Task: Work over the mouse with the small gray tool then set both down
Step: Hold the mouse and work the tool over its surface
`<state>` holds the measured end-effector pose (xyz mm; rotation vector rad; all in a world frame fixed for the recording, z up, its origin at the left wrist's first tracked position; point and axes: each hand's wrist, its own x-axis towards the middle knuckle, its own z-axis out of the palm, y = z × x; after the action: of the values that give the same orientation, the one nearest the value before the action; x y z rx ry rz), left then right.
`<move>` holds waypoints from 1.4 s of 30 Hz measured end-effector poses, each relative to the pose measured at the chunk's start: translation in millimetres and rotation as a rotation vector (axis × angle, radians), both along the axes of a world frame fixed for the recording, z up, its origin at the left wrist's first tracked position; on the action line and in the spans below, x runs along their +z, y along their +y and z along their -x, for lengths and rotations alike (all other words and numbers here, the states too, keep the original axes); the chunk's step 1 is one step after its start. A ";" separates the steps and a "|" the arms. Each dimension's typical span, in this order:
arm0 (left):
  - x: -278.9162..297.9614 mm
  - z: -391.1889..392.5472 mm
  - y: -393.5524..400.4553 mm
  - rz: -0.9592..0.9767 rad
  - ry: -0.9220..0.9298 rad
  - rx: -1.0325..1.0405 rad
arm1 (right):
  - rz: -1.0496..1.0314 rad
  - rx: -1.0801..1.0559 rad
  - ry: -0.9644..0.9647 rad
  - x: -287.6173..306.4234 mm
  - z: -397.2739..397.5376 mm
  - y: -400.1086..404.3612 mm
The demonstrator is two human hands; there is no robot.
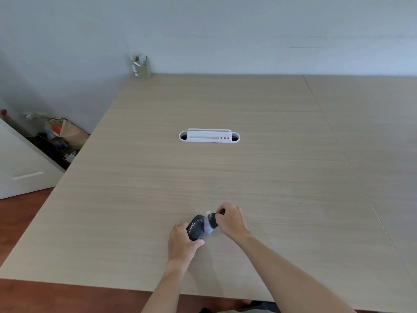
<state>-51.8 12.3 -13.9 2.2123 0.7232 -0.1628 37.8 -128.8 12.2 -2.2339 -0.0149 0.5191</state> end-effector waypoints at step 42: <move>27.0 -22.2 11.7 -0.119 0.215 -0.207 | 0.015 0.120 -0.035 3.0 10.6 2.2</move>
<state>-29.6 24.1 13.1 2.4070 0.6301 -0.4791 27.2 -126.6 15.1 -2.2659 -0.1645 0.5460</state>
